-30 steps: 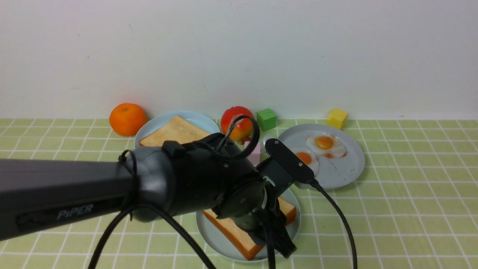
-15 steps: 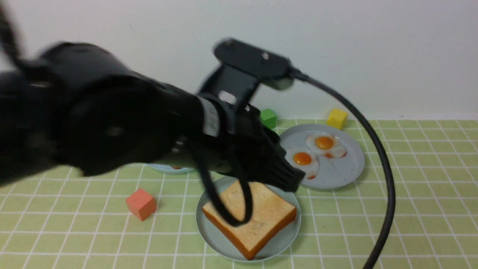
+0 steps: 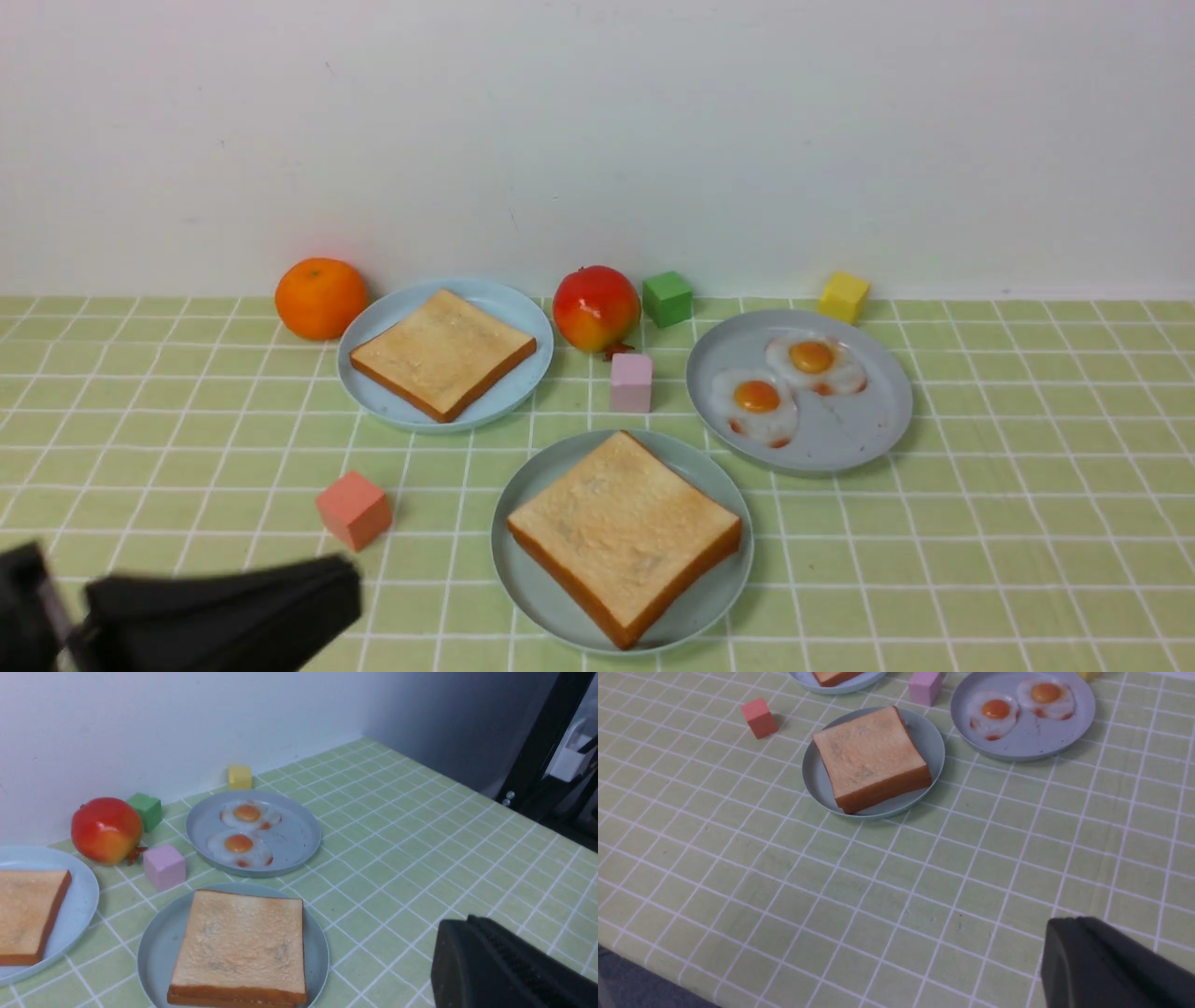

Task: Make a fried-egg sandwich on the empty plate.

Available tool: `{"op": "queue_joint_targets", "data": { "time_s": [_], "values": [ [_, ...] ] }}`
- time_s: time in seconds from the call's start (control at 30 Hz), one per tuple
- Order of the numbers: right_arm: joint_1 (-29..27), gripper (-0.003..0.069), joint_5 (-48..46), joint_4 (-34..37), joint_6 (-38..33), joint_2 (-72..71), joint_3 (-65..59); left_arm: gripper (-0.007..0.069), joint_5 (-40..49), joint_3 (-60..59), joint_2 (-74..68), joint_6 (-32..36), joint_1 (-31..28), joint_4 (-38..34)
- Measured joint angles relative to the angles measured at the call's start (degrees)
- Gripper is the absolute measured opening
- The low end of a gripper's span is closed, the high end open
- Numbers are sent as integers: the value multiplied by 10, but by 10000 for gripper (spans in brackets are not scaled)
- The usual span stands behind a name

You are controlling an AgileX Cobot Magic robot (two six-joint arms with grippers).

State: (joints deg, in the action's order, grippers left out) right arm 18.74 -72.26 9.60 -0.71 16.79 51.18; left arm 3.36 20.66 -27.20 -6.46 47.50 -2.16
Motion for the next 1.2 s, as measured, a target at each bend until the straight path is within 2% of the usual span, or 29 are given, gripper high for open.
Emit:
{"op": "queue_joint_targets", "data": {
  "time_s": [0.13, 0.23, 0.37, 0.4, 0.57, 0.73, 0.83, 1.0, 1.1, 1.2],
  "values": [
    [0, 2, 37, -5, 64, -78, -68, -13, -48, -82, 105, 0, 0, -1],
    [0, 2, 71, -10, 75, -105, -98, -13, -53, -103, 134, 0, 0, -1],
    [0, 4, 200, -29, 80, -125, -164, -13, -48, -122, 153, 0, 0, -1],
    [0, 4, 208, -30, 80, -125, -168, -13, -47, -123, 153, 0, 0, -1],
    [0, 8, 469, -24, 81, -123, -293, -13, -24, -123, 153, 0, 0, -2],
    [0, 14, 606, -21, 81, -122, -385, -13, -9, -123, 153, 0, 0, -2],
    [0, 17, 641, -19, 81, -122, -435, -13, -5, -123, 153, 0, 0, -2],
    [-1, 21, 647, -28, 81, -122, -495, -13, -5, -123, 153, 0, 0, -2],
    [-29, -1, 648, -31, 81, -126, -517, -13, -5, -124, 153, -1, 0, -2],
    [-104, -13, 627, -41, 79, -135, -527, -13, -3, -125, 153, -1, 0, -2]
  ]
}}
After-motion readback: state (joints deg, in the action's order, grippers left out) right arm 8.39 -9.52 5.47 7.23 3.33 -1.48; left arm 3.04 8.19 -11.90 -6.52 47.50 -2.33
